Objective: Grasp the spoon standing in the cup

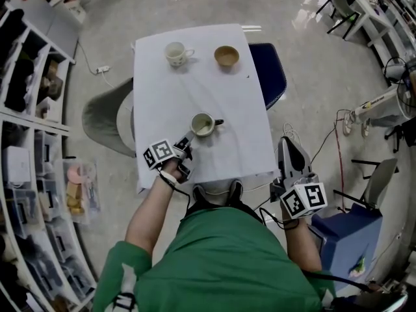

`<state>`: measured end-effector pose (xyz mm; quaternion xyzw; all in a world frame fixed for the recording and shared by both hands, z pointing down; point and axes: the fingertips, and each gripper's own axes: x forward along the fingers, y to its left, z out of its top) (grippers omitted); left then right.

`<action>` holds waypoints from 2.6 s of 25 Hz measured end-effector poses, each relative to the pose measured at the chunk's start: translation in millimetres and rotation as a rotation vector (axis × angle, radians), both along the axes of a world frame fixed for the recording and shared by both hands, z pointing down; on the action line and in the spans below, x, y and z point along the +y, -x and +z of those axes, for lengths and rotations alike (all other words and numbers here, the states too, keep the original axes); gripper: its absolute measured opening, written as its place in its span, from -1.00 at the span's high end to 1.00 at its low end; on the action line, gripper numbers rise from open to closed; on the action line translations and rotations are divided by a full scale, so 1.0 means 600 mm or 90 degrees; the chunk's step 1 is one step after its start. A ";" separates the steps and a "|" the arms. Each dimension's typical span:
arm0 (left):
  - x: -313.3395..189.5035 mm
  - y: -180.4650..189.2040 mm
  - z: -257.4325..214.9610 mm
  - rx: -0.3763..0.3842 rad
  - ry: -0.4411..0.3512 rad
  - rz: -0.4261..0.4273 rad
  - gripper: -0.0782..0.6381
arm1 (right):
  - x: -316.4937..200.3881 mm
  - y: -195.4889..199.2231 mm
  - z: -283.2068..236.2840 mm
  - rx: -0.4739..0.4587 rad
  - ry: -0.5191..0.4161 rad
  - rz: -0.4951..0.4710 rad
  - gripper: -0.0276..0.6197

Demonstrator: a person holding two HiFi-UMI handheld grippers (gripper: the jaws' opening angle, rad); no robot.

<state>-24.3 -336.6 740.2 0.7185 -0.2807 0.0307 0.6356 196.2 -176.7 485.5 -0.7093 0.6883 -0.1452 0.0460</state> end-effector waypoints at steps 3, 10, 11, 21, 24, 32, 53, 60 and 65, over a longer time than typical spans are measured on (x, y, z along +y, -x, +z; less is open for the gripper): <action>0.000 -0.001 0.000 -0.009 0.000 -0.004 0.59 | 0.000 -0.002 0.001 -0.002 0.000 -0.002 0.87; 0.005 -0.001 -0.014 -0.019 -0.032 0.002 0.61 | -0.005 0.001 0.008 -0.008 -0.003 -0.016 0.87; 0.005 0.001 -0.018 -0.021 -0.038 0.003 0.61 | -0.007 0.002 0.007 -0.009 -0.003 -0.019 0.87; 0.023 0.021 -0.051 -0.017 -0.073 0.000 0.61 | -0.018 0.024 0.012 -0.011 0.010 -0.047 0.87; 0.023 0.025 -0.078 -0.005 -0.094 -0.003 0.61 | -0.025 0.032 0.011 -0.014 0.011 -0.057 0.87; 0.029 0.020 -0.175 -0.006 -0.197 0.013 0.61 | -0.038 0.028 0.011 0.001 0.034 -0.053 0.87; 0.074 0.021 -0.412 -0.026 -0.468 0.043 0.61 | -0.060 0.047 -0.037 -0.011 -0.023 -0.095 0.87; 0.091 0.028 -0.457 -0.041 -0.532 0.045 0.61 | -0.058 0.057 -0.067 -0.001 -0.056 -0.111 0.87; 0.098 0.034 -0.484 -0.043 -0.564 0.036 0.61 | -0.057 0.064 -0.081 0.003 -0.082 -0.131 0.87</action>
